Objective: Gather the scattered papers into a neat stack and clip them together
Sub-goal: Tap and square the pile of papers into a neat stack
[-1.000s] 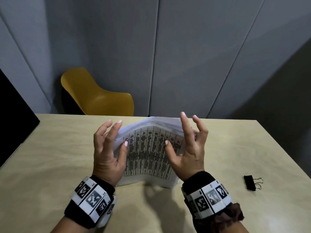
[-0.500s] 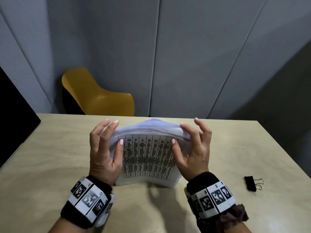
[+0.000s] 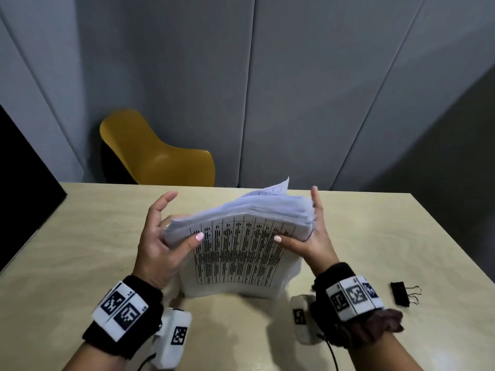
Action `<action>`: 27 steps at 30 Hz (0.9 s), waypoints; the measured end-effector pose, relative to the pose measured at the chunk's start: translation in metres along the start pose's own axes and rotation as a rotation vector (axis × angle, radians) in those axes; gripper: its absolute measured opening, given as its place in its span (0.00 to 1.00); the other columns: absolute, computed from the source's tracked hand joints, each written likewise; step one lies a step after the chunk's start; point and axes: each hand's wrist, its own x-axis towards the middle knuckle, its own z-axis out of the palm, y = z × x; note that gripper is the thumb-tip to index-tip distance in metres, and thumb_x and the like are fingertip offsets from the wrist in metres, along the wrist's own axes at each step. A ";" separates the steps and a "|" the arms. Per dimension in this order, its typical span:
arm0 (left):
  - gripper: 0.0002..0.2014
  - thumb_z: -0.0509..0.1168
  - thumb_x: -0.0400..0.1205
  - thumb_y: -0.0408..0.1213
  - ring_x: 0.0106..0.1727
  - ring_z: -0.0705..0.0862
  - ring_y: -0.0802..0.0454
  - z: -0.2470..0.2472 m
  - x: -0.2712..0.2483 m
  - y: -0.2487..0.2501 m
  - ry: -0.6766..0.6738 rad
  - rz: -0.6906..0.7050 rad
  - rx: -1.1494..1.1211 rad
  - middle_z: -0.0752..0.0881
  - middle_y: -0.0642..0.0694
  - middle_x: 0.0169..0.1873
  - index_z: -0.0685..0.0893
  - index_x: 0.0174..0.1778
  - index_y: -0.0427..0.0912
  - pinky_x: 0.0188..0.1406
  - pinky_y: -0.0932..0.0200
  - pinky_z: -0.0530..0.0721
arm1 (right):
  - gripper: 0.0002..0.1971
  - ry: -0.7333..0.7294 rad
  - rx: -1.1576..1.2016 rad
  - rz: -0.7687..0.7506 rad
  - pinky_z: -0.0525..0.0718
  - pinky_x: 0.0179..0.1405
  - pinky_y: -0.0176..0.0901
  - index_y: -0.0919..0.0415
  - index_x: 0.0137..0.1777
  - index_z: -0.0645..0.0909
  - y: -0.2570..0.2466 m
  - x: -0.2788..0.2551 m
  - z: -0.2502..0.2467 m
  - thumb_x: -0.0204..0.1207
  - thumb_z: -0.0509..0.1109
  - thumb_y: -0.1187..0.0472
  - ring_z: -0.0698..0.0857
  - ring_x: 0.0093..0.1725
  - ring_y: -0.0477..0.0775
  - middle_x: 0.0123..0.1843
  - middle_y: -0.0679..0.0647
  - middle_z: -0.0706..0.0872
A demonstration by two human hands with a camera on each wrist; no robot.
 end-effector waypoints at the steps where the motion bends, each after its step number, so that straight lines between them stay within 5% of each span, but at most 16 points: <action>1: 0.45 0.76 0.62 0.16 0.40 0.85 0.70 -0.004 0.002 -0.004 -0.050 -0.040 -0.046 0.89 0.67 0.41 0.64 0.73 0.42 0.42 0.79 0.79 | 0.63 -0.084 0.019 0.028 0.76 0.62 0.26 0.37 0.75 0.47 0.000 0.006 -0.003 0.42 0.84 0.51 0.78 0.65 0.33 0.71 0.49 0.74; 3: 0.46 0.78 0.57 0.25 0.46 0.86 0.66 -0.009 0.003 -0.011 -0.149 -0.105 -0.126 0.89 0.53 0.45 0.69 0.70 0.50 0.46 0.75 0.81 | 0.59 -0.197 0.043 0.108 0.80 0.66 0.45 0.42 0.73 0.61 0.002 0.014 -0.006 0.39 0.87 0.47 0.81 0.66 0.49 0.69 0.57 0.79; 5: 0.37 0.80 0.55 0.31 0.46 0.85 0.67 -0.009 0.005 -0.016 -0.187 -0.128 -0.126 0.88 0.52 0.47 0.79 0.61 0.52 0.47 0.75 0.81 | 0.55 -0.202 0.052 0.149 0.81 0.64 0.57 0.53 0.70 0.69 0.004 0.019 -0.005 0.38 0.88 0.45 0.84 0.62 0.57 0.63 0.61 0.84; 8: 0.27 0.83 0.51 0.52 0.45 0.86 0.63 -0.005 0.007 -0.019 -0.202 -0.147 -0.124 0.91 0.55 0.42 0.89 0.45 0.47 0.44 0.73 0.82 | 0.54 -0.158 0.049 0.138 0.82 0.63 0.48 0.56 0.74 0.67 0.004 0.023 -0.002 0.43 0.85 0.53 0.83 0.60 0.50 0.62 0.55 0.83; 13: 0.24 0.76 0.65 0.22 0.44 0.85 0.68 -0.004 0.009 -0.028 -0.049 -0.167 -0.113 0.88 0.55 0.43 0.81 0.53 0.45 0.41 0.76 0.82 | 0.37 -0.108 0.072 0.163 0.84 0.47 0.32 0.55 0.61 0.79 0.013 0.013 -0.002 0.47 0.83 0.59 0.87 0.49 0.40 0.47 0.46 0.90; 15: 0.16 0.70 0.72 0.22 0.43 0.85 0.65 0.005 0.006 -0.029 -0.012 -0.184 -0.058 0.89 0.60 0.38 0.82 0.50 0.46 0.40 0.78 0.81 | 0.18 -0.104 0.008 0.141 0.85 0.41 0.31 0.53 0.47 0.84 0.014 0.008 0.007 0.58 0.82 0.67 0.87 0.40 0.37 0.38 0.46 0.90; 18: 0.11 0.65 0.79 0.28 0.44 0.84 0.65 0.019 0.003 -0.018 0.138 -0.189 -0.057 0.85 0.59 0.39 0.83 0.56 0.40 0.36 0.83 0.78 | 0.12 0.052 -0.031 0.022 0.83 0.37 0.34 0.56 0.37 0.83 0.008 0.005 0.021 0.71 0.71 0.75 0.84 0.34 0.42 0.34 0.50 0.86; 22: 0.14 0.68 0.76 0.26 0.39 0.83 0.78 0.024 0.002 -0.003 0.159 -0.073 0.021 0.82 0.58 0.42 0.79 0.55 0.43 0.36 0.84 0.77 | 0.06 0.161 0.009 -0.068 0.85 0.41 0.34 0.62 0.46 0.82 0.005 -0.002 0.021 0.73 0.71 0.72 0.86 0.38 0.41 0.35 0.42 0.89; 27: 0.23 0.69 0.74 0.24 0.39 0.83 0.76 0.021 -0.006 -0.021 0.139 -0.112 0.039 0.81 0.56 0.46 0.71 0.55 0.54 0.42 0.73 0.82 | 0.21 0.154 -0.021 0.012 0.84 0.60 0.45 0.64 0.65 0.76 0.016 -0.017 0.024 0.72 0.72 0.71 0.86 0.51 0.37 0.52 0.45 0.88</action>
